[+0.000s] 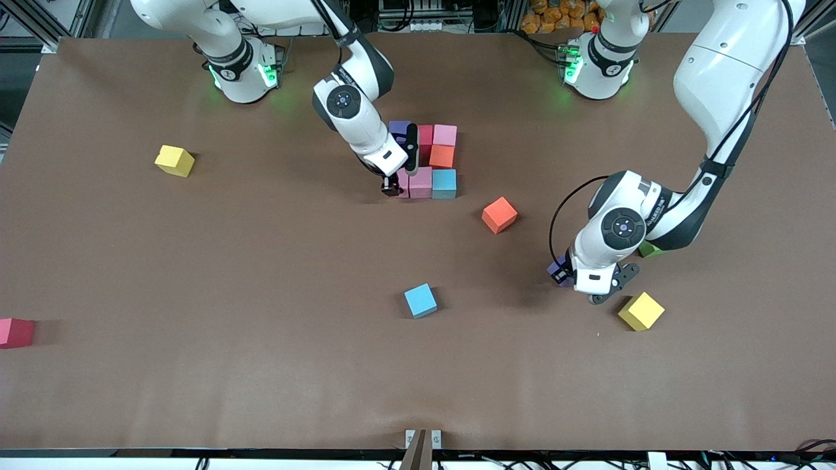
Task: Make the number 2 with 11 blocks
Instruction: 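Hold the pink cube against lavender while the left gripper holds purple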
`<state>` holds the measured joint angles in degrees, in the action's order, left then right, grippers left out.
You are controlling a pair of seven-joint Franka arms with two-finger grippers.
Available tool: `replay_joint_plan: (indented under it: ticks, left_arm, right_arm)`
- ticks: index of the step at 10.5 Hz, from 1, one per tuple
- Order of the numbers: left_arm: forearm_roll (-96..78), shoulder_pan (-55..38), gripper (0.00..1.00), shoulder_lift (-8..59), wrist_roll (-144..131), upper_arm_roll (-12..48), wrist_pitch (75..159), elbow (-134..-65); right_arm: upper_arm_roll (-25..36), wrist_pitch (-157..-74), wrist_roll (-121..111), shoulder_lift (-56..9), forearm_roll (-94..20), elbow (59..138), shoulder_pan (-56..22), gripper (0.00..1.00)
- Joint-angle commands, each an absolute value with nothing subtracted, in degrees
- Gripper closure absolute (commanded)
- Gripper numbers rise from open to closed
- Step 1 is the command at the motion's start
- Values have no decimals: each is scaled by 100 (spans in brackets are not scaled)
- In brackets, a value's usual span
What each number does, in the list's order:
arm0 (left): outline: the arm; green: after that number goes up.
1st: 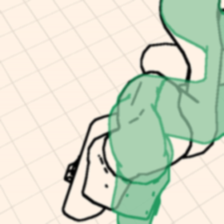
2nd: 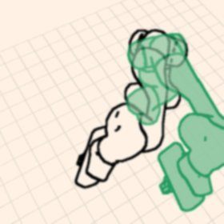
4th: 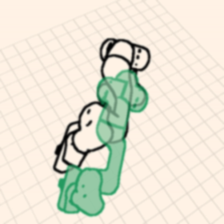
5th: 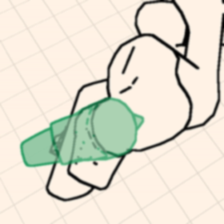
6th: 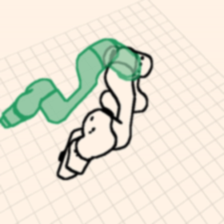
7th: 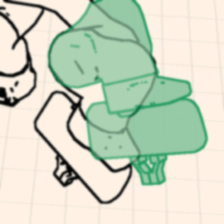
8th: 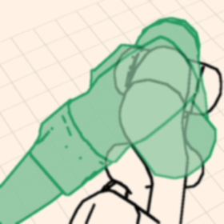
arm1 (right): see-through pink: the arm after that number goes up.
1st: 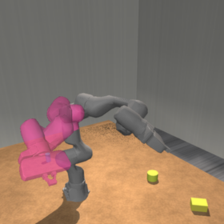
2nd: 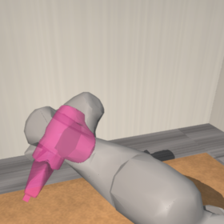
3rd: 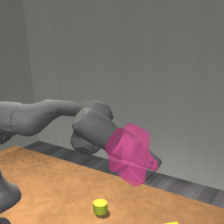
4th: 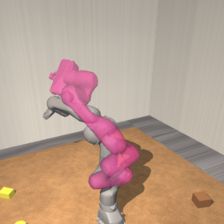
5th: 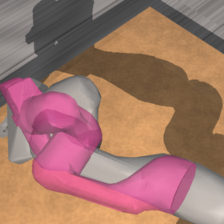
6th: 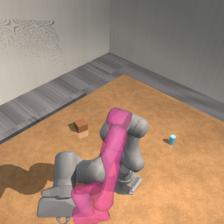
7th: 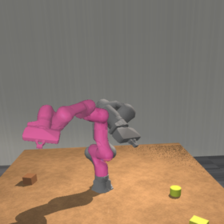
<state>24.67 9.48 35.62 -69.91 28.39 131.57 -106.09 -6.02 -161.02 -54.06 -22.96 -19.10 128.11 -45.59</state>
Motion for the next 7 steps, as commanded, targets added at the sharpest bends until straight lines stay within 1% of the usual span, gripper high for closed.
replay_joint_plan:
  ticks: [1, 2, 3, 5, 7]
  left_arm:
    - [2610, 1011, 100, 3534, -6996, 2874, 13228, -10617]
    - [2593, 1011, 100, 3516, -7048, 2874, 13219, -10617]
    - [2549, 1011, 100, 3455, -7075, 2874, 13201, -10617]
    - [2531, 1011, 100, 3358, -7171, 2900, 13184, -10617]
    - [2435, 1011, 100, 3183, -7312, 2918, 13175, -10617]
  right_arm:
    - [-536, -16119, -5388, -2347, -2030, 12709, -4658, 46]
    - [-536, -16119, -5388, -2373, -2030, 12700, -4658, 46]
    - [-545, -16119, -5388, -2373, -2030, 12691, -4658, 43]
    - [-545, -16102, -5388, -2373, -2021, 12648, -4658, 35]
    - [-536, -16084, -5388, -2373, -2021, 12612, -4658, 33]
